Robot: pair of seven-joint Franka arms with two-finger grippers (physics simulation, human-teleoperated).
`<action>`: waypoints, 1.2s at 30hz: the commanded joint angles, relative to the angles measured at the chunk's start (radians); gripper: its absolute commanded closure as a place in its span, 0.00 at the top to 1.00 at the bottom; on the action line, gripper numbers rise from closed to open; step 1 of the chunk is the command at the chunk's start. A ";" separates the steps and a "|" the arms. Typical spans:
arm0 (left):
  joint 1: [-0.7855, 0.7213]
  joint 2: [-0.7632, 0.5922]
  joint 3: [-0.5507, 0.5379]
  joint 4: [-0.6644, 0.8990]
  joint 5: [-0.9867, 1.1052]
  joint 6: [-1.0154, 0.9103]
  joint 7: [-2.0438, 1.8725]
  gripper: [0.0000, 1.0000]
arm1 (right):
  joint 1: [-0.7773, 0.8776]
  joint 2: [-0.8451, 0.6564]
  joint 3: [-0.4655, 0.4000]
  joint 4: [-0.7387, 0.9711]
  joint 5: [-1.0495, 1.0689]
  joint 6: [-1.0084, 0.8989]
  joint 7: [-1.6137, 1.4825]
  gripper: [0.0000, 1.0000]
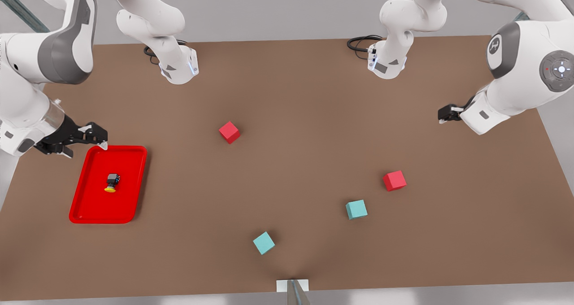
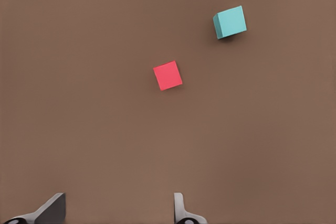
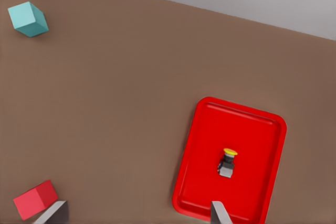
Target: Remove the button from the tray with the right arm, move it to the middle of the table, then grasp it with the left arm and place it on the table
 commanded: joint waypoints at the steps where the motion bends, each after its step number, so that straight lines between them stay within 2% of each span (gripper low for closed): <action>1: 0.001 0.002 0.000 0.000 0.000 0.041 0.022 1.00 | 0.001 0.000 0.000 0.000 0.001 0.015 -0.087 1.00; 2: 0.001 0.002 0.000 0.000 0.000 0.041 0.022 1.00 | -0.004 0.010 0.000 -0.003 0.001 0.014 -0.087 1.00; 5: 0.001 0.002 0.000 0.000 0.000 0.041 0.020 1.00 | -0.030 0.012 -0.003 -0.235 -0.001 0.031 -0.071 1.00; 6: 0.003 0.002 0.000 0.000 0.000 0.041 0.022 1.00 | -0.034 0.018 -0.003 -0.266 -0.002 0.092 -0.019 1.00; 8: 0.003 0.002 0.000 0.000 0.000 0.041 0.022 1.00 | -0.054 0.065 -0.029 -0.414 -0.051 0.388 0.064 1.00; 10: 0.003 0.003 0.000 0.000 -0.001 0.041 0.022 1.00 | -0.099 0.136 -0.037 -0.416 -0.053 0.569 0.068 1.00; 14: 0.003 0.008 0.000 0.000 -0.001 0.041 0.022 1.00 | -0.263 0.291 -0.034 -0.418 -0.045 0.689 0.084 1.00; 17: 0.003 0.008 0.000 0.000 -0.001 0.041 0.022 1.00 | -0.274 0.357 -0.034 -0.424 -0.039 0.784 0.101 1.00; 19: 0.004 0.008 0.000 0.000 -0.001 0.041 0.022 1.00 | -0.264 0.356 -0.034 -0.477 -0.018 0.789 0.103 1.00; 21: 0.004 0.008 0.000 0.000 -0.001 0.041 0.022 1.00 | -0.270 0.356 -0.032 -0.548 -0.019 0.901 0.103 1.00; 36: 0.004 0.017 0.003 -0.001 -0.003 0.041 0.020 1.00 | -0.309 0.423 -0.031 -0.591 -0.019 0.927 0.089 1.00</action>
